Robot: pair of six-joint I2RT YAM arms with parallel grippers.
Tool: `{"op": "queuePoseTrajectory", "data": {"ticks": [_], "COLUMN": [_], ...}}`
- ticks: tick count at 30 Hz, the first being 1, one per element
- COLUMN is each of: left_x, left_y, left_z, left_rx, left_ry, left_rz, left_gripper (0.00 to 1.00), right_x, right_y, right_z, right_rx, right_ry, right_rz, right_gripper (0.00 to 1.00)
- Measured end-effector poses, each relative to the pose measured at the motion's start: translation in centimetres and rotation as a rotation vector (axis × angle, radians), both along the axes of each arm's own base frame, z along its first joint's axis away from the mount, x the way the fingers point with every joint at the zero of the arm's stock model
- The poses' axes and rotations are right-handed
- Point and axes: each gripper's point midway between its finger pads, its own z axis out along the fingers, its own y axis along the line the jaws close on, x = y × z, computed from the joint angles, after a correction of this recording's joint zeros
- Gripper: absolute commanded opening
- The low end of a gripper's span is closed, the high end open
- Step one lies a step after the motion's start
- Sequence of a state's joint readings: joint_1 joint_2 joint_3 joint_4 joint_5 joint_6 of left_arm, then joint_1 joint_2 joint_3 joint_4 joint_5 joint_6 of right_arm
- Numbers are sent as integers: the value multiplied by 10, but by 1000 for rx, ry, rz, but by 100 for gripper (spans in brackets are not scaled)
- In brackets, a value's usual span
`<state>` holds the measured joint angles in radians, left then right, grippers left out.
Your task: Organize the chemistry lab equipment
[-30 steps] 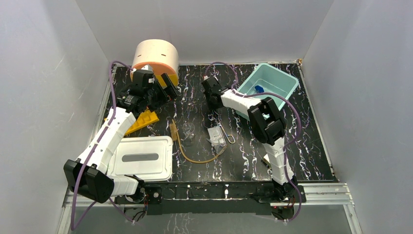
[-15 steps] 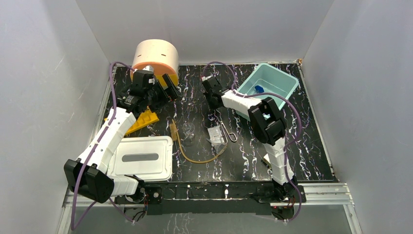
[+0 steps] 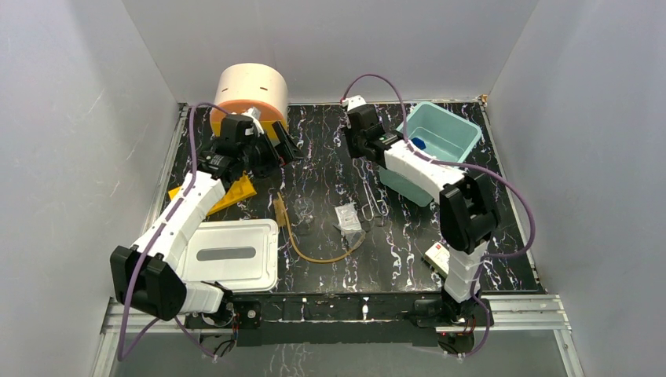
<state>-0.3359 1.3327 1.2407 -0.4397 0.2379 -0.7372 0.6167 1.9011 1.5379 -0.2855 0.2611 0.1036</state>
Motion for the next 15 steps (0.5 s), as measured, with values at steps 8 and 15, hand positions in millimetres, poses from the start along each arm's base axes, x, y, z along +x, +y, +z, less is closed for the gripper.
{"op": "queuePoseTrajectory", "data": {"ticks": [8,15], "left_x": [12,27], "left_y": [-27,-63], "left_z": [-18,-38], "left_rx": [-55,-102], "left_ry": [12,23], "left_rz": [-90,-183], "left_gripper": [93,92], "right_x": [5,10], "right_y": [-6,1], "right_z": [32,66], "right_rx": [102,212], "right_ry": [-47,-48], "right_rz": [-38,-81], "right_gripper": [0,0]}}
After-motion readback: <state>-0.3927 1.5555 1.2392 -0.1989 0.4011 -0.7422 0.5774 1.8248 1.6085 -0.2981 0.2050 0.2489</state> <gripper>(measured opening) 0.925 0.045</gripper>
